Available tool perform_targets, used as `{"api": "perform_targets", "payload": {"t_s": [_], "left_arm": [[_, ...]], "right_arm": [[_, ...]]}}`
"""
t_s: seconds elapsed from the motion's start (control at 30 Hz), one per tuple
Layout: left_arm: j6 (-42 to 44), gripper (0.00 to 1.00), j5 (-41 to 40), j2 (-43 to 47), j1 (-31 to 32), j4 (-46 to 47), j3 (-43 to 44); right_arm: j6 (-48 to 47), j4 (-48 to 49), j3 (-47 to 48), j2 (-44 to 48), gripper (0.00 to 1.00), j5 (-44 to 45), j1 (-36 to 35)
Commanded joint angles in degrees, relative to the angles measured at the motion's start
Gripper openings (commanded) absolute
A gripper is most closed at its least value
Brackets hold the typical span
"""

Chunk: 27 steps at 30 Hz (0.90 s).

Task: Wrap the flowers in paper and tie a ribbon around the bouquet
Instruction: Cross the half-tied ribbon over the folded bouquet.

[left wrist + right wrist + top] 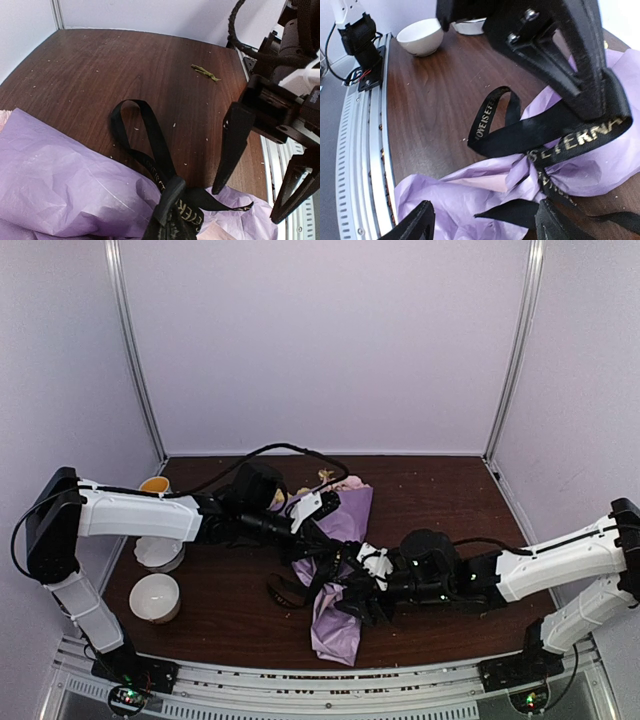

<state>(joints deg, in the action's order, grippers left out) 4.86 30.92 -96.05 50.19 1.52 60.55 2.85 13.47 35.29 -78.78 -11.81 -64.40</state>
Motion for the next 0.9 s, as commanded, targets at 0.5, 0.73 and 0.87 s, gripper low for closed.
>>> {"api": "perform_targets", "payload": {"t_s": [0.5,0.73,0.87], "left_arm": [[0.1,0.0,0.5,1.1,-0.4,1.5,0.4],[-0.6,0.0,0.6,1.8,-0.4,3.1,-0.3],[-2.0,0.0,-1.1,3.2,0.1,6.0,-1.8]], "right_arm": [[6.4,-3.9,4.6,-1.8,0.0,16.1,1.9],[0.0,-11.8,10.9,8.5,0.0,14.6,14.7],[-3.6,-19.0,29.0,5.2,0.0,13.8,15.2]]}}
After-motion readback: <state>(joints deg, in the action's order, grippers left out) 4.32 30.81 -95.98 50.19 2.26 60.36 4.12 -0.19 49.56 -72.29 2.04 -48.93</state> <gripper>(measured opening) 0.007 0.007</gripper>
